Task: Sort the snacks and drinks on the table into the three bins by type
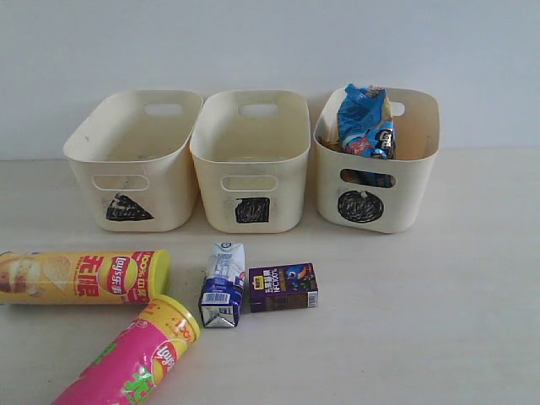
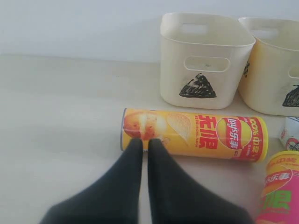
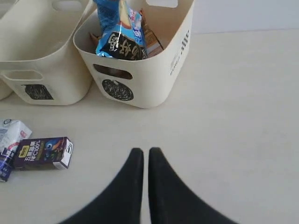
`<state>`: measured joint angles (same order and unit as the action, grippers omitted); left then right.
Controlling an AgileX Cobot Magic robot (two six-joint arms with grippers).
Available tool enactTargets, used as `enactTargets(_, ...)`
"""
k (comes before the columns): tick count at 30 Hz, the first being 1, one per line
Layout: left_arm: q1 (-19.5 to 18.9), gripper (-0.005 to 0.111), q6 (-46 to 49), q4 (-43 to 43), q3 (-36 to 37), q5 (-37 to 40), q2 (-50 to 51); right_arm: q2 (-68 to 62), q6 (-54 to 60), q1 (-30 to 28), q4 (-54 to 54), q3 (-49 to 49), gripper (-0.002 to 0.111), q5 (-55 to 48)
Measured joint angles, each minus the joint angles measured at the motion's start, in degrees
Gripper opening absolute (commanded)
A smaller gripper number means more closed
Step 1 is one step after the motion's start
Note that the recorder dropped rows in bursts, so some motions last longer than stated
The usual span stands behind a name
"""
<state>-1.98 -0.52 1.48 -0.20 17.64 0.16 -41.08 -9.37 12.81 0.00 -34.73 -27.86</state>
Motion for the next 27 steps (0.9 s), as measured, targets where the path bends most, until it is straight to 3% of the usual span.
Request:
enactTargets(9, 0.0, 0.004, 0.0, 0.0, 0.0, 0.0, 0.0, 8.5, 0.0, 0.0, 0.0, 7.1, 0.001, 0.4)
enactTargets(17, 0.0, 0.004, 0.0, 0.0, 0.0, 0.0, 0.0, 19.1, 0.5, 5.0, 0.0, 12.0, 0.001, 0.7)
enactTargets(27, 0.0, 0.004, 0.0, -1.5, 0.0, -0.9, 0.0, 33.3, 0.4, 5.4, 0.0, 16.0, 0.001, 3.7)
